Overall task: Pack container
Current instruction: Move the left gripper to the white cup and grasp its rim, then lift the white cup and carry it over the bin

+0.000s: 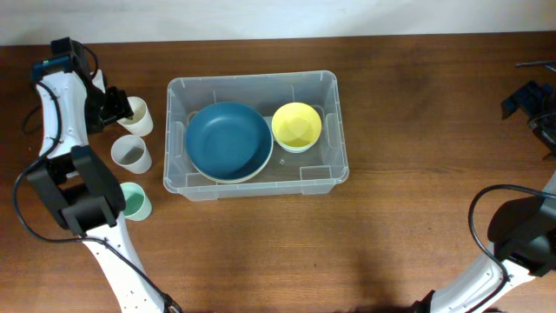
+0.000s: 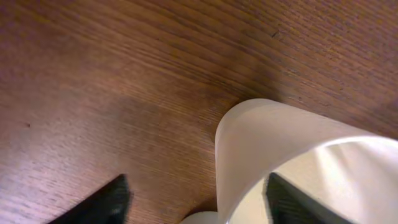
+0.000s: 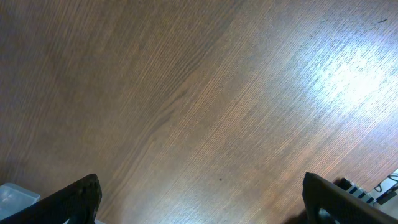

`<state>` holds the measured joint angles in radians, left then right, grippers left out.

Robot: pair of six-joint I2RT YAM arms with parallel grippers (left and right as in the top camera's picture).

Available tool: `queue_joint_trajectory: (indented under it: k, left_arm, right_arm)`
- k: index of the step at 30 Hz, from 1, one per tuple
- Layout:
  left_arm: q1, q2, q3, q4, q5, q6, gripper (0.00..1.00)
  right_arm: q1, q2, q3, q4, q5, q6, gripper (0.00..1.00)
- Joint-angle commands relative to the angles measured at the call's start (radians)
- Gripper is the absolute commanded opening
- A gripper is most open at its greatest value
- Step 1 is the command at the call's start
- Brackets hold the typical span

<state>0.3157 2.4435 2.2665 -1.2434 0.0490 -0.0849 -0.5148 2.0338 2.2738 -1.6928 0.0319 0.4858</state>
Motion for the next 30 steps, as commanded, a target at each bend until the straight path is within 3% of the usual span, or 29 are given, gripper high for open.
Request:
queue_joint_trajectory:
  k: [1, 5, 11, 20, 27, 30]
  left_arm:
    - [0.006, 0.002, -0.002, 0.005, 0.014, 0.012, 0.56]
    - [0.006, 0.002, -0.002, 0.006, 0.014, 0.011, 0.27]
    - [0.006, 0.002, 0.009, 0.013, 0.014, 0.011, 0.01]
    - [0.049, -0.005, 0.265, -0.082, 0.063, -0.069, 0.01]
    - [0.083, -0.039, 0.624, -0.259, 0.375, -0.071, 0.01]
    - [0.054, -0.06, 0.755, -0.325, 0.416, -0.071, 0.01]
  right_arm:
    - [-0.003, 0.0, 0.0, -0.002, -0.002, -0.003, 0.99]
    - [-0.003, 0.0, 0.0, -0.002, -0.002, -0.003, 0.99]
    - [-0.003, 0.0, 0.0, -0.002, -0.002, -0.003, 0.99]
    - [-0.003, 0.0, 0.0, -0.002, -0.002, -0.003, 0.99]
    - [-0.003, 0.0, 0.0, -0.002, -0.002, -0.003, 0.99]
    - [-0.003, 0.0, 0.0, -0.002, -0.002, -0.003, 0.99]
